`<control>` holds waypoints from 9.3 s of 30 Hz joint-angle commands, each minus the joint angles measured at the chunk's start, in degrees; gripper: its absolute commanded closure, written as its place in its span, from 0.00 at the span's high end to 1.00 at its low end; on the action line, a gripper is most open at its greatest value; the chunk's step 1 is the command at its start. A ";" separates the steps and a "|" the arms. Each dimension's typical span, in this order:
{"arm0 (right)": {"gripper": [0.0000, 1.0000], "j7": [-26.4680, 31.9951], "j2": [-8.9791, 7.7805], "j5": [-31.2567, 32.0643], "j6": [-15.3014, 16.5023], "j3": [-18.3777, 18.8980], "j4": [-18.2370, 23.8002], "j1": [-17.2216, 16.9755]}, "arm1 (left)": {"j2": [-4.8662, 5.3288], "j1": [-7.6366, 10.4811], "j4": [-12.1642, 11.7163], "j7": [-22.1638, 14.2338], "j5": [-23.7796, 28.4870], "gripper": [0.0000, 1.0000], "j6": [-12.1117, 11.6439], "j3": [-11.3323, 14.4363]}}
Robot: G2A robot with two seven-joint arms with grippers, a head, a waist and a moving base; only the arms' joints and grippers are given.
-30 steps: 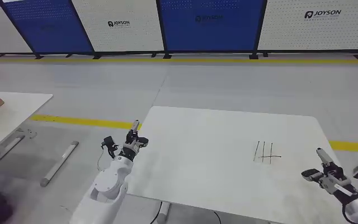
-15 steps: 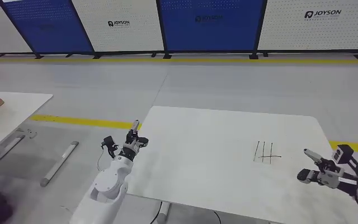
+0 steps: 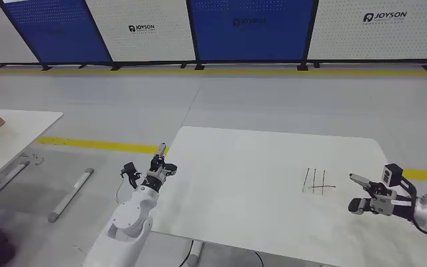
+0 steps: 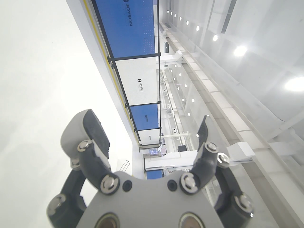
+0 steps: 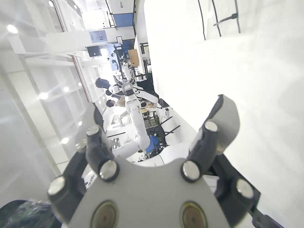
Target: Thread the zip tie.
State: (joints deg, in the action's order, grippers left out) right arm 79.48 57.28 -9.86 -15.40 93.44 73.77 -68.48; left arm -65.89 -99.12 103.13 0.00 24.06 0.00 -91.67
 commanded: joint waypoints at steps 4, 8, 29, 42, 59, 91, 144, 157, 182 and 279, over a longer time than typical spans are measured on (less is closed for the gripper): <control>1.00 -1.51 -0.19 4.56 4.76 -3.19 -2.33 2.76 | 0.00 0.00 0.00 0.00 0.00 1.00 0.00 0.00; 1.00 -0.58 -0.28 6.18 7.88 -5.56 -11.33 9.45 | 0.00 0.00 0.00 0.00 0.00 1.00 0.00 0.00; 1.00 -5.10 1.37 9.57 15.93 -15.06 -24.83 22.04 | 0.00 0.00 0.00 0.00 0.00 1.00 0.00 0.00; 1.00 -15.92 3.27 12.43 25.31 -21.84 -27.38 21.50 | 0.00 0.00 0.00 0.00 0.00 1.00 0.00 0.00; 1.00 -14.13 3.75 13.99 27.06 -24.45 -30.58 23.30 | 0.00 0.00 0.00 0.00 0.00 1.00 0.00 0.00; 0.34 -9.20 3.01 10.90 31.87 -25.55 -35.41 24.28 | 0.00 0.00 0.00 0.00 0.00 1.00 0.00 0.00; 0.00 -0.03 -2.23 -7.68 33.35 -9.89 -1.77 5.83 | 0.00 0.00 0.00 0.00 0.00 1.00 0.00 0.00; 0.00 -8.20 0.83 -11.46 29.70 -23.36 2.35 13.38 | 0.00 0.00 0.00 0.00 0.00 1.00 0.00 0.00; 0.00 -7.78 4.07 -21.12 34.88 -28.06 -7.79 18.23 | -0.17 9.38 -2.50 -13.97 1.29 1.00 16.74 9.04; 0.00 -33.09 11.64 -13.27 32.49 -40.12 -5.70 13.42 | -4.34 21.30 -13.22 -12.07 -1.54 1.00 -6.47 31.43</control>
State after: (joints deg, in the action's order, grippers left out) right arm 45.67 68.98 -22.91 17.37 53.07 67.99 -54.92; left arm -70.27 -77.82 90.14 -12.09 24.25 -6.70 -60.46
